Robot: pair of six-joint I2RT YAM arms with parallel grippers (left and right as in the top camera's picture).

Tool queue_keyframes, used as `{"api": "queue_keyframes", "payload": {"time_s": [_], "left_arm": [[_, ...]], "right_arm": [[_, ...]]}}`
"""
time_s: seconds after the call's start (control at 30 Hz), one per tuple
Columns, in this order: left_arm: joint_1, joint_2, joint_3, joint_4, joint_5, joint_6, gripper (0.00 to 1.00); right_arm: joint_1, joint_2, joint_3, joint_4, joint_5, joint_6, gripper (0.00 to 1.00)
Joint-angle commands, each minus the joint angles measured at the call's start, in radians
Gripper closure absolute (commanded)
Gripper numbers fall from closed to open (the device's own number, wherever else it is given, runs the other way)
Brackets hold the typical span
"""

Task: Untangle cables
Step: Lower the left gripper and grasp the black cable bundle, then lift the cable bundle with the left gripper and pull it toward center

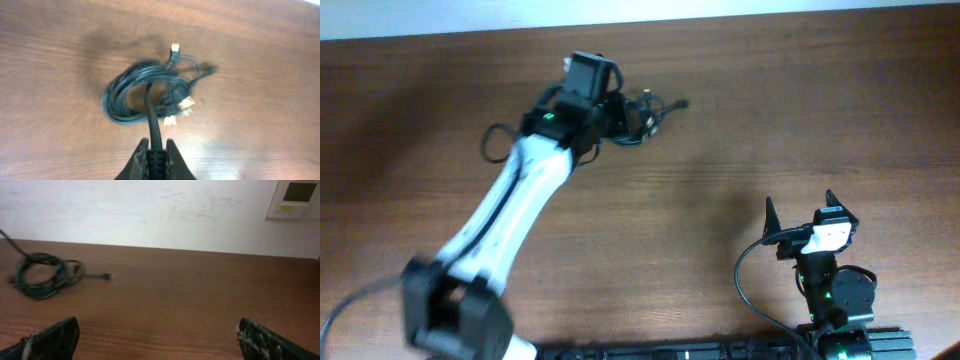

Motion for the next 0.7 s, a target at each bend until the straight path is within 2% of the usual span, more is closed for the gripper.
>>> {"api": "queue_keyframes", "payload": {"time_s": [0.0, 0.1, 0.17, 0.23, 0.27, 0.33, 0.37, 0.4, 0.53, 0.63, 0.67], "left_arm": [[0.000, -0.195, 0.010, -0.167, -0.014, 0.004, 1.00], [-0.010, -0.214, 0.009, -0.248, -0.006, 0.004, 1.00], [-0.012, -0.214, 0.010, -0.259, 0.060, 0.004, 1.00], [-0.028, -0.214, 0.009, -0.259, 0.064, 0.005, 0.99], [-0.036, -0.211, 0.009, -0.259, 0.064, 0.005, 0.90], [-0.042, -0.209, 0.009, -0.267, 0.064, 0.005, 0.25], [-0.042, -0.209, 0.009, -0.274, 0.064, 0.005, 0.06], [-0.042, -0.208, 0.009, -0.273, 0.056, 0.005, 0.01], [-0.042, -0.179, 0.009, -0.240, -0.003, 0.004, 0.01], [-0.042, -0.048, 0.009, -0.220, -0.003, -0.107, 0.13], [-0.042, -0.002, 0.009, -0.219, -0.003, -0.149, 0.20]], "right_arm": [[0.005, -0.006, -0.005, -0.006, -0.001, -0.007, 0.01], [0.005, -0.006, -0.005, -0.006, -0.002, -0.007, 0.01], [0.005, -0.006, -0.005, -0.006, -0.001, -0.007, 0.01], [0.005, -0.006, -0.005, -0.006, -0.002, -0.007, 0.01], [0.005, -0.006, -0.005, -0.006, -0.001, -0.007, 0.01], [0.005, -0.006, -0.005, -0.006, -0.001, -0.007, 0.01], [0.005, -0.006, -0.005, -0.006, -0.001, -0.007, 0.01], [0.005, -0.006, -0.005, -0.006, -0.002, -0.007, 0.01], [0.005, -0.006, -0.005, -0.006, -0.001, -0.007, 0.01], [0.005, -0.006, -0.005, -0.006, -0.002, -0.007, 0.01], [0.005, -0.006, -0.005, -0.006, -0.002, -0.007, 0.01]]}}
